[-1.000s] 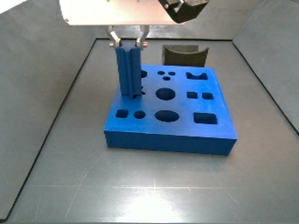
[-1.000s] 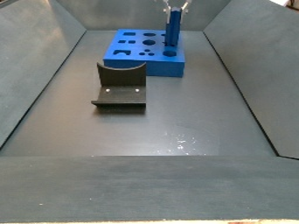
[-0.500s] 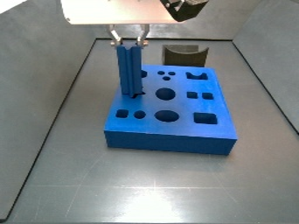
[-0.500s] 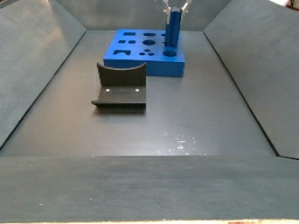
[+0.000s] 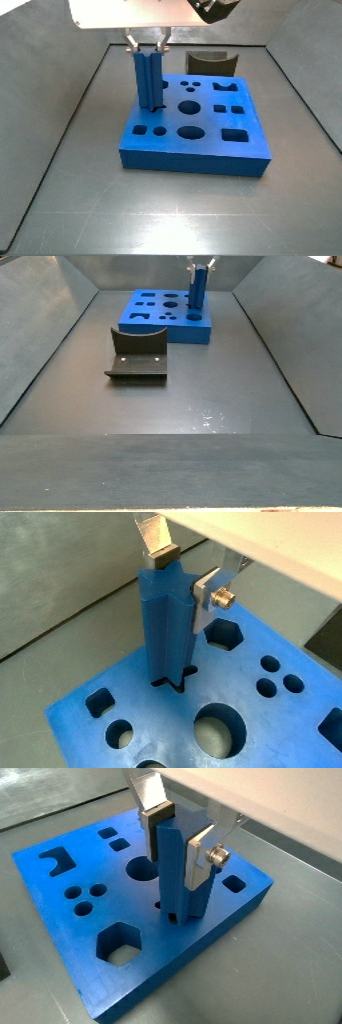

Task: Pick up the star object. Move to above the board. Insert the star object.
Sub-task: Insert the star object.

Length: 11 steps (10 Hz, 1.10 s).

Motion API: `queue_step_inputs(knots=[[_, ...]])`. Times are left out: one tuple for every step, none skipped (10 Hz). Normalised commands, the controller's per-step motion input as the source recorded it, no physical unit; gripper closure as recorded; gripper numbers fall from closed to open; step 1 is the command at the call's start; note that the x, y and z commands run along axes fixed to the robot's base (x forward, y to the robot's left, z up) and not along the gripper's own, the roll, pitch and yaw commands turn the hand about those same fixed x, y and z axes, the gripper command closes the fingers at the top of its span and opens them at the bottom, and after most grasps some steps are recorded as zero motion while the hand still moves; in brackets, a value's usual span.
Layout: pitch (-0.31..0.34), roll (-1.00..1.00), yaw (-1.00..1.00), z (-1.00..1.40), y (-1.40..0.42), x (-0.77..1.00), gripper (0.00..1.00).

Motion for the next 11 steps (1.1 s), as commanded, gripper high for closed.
queue_step_inputs(knots=[[-0.003,0.13,0.27,0.0,-0.08,0.0,1.0],[0.014,0.09,0.0,0.0,-0.1,0.07,1.0],[0.126,0.14,-0.21,-0.01,-0.18,0.52,1.0],[0.183,0.02,-0.28,-0.03,-0.03,0.66,1.0],[0.103,0.01,-0.03,0.0,0.0,0.15,1.0],[0.0,0.0,0.0,0.0,0.04,0.0,1.0],[-0.077,-0.17,0.05,0.0,0.23,-0.14,1.0],[-0.111,-0.03,-0.01,0.0,0.0,-0.14,1.0],[-0.029,0.0,0.0,0.0,0.0,-0.04,1.0],[0.0,0.03,0.0,0.0,-0.03,0.0,1.0],[-0.02,0.43,0.04,-0.14,-0.2,0.0,1.0]])
